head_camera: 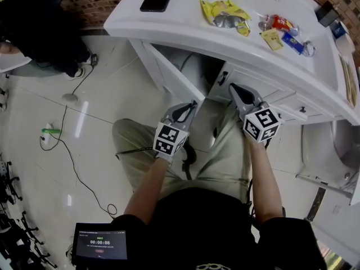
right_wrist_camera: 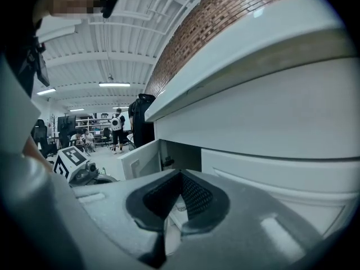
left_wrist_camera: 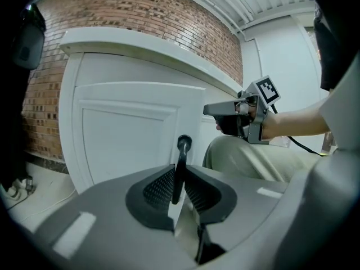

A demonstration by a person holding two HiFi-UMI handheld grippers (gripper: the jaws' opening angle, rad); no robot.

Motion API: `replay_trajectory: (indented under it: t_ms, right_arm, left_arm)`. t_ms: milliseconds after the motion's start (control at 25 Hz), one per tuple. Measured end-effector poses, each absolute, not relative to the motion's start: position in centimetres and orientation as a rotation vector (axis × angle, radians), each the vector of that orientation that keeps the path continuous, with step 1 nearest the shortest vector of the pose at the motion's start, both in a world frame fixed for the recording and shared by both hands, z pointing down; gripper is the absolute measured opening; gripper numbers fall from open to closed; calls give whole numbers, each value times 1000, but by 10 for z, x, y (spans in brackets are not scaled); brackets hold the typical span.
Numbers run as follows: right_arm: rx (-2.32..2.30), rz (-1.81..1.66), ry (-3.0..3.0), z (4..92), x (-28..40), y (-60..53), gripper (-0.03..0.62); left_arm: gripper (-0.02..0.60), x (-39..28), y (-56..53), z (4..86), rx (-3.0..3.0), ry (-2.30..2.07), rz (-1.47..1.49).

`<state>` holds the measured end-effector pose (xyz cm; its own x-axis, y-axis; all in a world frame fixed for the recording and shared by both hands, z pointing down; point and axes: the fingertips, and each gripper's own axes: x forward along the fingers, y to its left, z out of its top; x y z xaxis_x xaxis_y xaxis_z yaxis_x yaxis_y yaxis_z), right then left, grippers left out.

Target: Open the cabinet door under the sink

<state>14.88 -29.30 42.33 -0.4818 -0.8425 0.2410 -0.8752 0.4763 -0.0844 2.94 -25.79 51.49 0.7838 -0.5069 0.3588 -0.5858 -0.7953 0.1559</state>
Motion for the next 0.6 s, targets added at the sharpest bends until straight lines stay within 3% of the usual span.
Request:
replay_trajectory:
  t_ms: [600]
  right_arm:
    - [1472,281,-2571,426,134,-299,-9]
  left_arm:
    - [66,-9,-244,517,2656,-940,410]
